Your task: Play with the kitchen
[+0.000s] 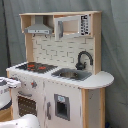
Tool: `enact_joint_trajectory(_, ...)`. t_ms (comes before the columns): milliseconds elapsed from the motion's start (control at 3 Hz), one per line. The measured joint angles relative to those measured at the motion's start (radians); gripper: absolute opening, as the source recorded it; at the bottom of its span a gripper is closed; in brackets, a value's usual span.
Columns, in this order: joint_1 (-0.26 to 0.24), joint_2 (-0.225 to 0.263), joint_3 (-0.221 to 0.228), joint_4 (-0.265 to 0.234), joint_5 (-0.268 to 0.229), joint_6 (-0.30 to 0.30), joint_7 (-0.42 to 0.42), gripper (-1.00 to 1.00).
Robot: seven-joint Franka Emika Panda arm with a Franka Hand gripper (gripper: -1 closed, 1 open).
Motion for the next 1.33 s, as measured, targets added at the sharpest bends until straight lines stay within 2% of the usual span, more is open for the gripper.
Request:
enact_joint_trajectory(333, 0.000, 0.000, 0.000, 0.000, 0.000, -0.001, 0.001, -1.00)
enact_joint_trajectory(667, -0.001, 0.000, 0.001, 0.008, 0.001, -0.007, 0.046, -1.00)
enact_joint_trajectory(1333, -0.001, 0.002, 0.002, 0.008, 0.011, -0.006, 0.269, -1.00)
